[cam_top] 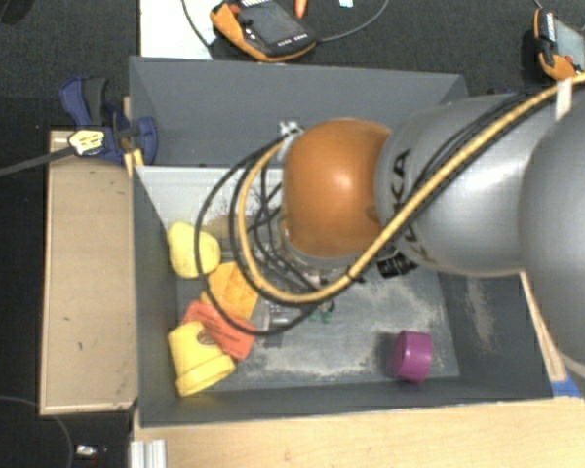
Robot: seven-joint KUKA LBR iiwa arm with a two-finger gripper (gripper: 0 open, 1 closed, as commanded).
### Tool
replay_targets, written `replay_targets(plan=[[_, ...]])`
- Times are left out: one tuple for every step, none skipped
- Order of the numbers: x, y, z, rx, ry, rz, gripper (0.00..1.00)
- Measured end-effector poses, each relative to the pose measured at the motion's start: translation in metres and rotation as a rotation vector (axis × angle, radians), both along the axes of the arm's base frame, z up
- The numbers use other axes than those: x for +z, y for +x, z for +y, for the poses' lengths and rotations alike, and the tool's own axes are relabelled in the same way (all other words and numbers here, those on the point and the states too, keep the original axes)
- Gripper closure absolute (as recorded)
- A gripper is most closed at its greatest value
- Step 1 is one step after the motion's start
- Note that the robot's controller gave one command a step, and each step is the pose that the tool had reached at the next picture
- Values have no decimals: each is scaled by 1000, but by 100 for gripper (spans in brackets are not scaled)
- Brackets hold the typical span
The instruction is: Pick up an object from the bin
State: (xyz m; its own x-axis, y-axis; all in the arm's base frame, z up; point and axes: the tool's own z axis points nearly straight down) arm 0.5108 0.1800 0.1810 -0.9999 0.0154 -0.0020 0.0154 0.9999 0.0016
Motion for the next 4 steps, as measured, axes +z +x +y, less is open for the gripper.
replay_targets(plan=[[0, 0, 0, -1, 0, 0, 0], [-9, 4, -1, -9, 2, -3, 0], [-53, 33, 18, 87, 2, -6, 0], [-42, 61, -5, 56, 2, -10, 0]])
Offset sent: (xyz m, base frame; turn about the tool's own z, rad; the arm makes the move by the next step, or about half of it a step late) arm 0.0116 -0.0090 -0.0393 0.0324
